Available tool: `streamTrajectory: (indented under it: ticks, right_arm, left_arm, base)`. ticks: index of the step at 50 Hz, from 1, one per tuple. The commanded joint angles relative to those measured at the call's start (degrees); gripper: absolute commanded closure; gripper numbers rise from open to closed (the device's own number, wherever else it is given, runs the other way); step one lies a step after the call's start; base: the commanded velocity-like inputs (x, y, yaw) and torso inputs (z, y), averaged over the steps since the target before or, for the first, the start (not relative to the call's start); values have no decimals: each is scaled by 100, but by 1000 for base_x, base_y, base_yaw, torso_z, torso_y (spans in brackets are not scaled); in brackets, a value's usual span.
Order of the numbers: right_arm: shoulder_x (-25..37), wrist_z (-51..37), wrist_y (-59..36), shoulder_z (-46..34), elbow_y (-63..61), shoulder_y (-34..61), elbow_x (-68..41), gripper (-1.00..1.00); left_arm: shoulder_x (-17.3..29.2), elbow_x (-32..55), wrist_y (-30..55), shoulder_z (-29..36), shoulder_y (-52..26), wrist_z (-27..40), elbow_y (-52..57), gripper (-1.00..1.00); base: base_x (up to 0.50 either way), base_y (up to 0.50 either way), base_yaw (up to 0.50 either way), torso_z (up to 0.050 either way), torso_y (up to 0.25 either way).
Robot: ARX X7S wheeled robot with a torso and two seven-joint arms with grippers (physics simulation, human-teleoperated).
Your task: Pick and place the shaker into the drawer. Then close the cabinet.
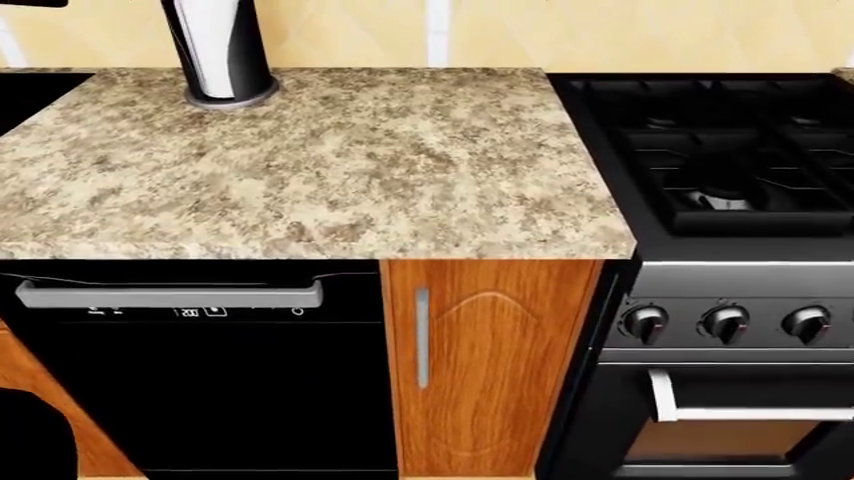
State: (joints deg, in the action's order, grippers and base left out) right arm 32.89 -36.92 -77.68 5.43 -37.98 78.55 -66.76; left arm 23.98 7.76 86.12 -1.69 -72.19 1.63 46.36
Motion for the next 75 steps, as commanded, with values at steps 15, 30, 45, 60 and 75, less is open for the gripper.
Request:
streamTrajectory:
  ticks: [15, 30, 45, 60, 75]
  right_arm:
    - [140, -238, -34, 32, -106, 165, -304, -100]
    - [168, -383, -44, 41, -69, 206, -487, -100]
    - [217, -459, 11, -8, -63, 254, -571, -100]
    - [253, -553, 66, -16, -78, 237, -685, -100]
    - [270, -548, 176, -89, -61, 217, -659, -100]
  left_arm:
    - [39, 376, -210, -339, 151, -109, 88, -100]
    - [49, 410, -166, -366, 109, -89, 89, -100]
    - [74, 444, -149, -397, 80, -72, 91, -100]
    - [82, 475, -168, -470, 149, -58, 98, -100]
    - [100, 492, -260, -513, 242, -40, 59, -100]
  base:
    - [289, 0, 0, 0, 0]
    - [343, -60, 0, 0, 0]
    - [392, -164, 0, 0, 1]
    - [391, -115, 0, 0, 1]
    - [348, -34, 0, 0, 1]
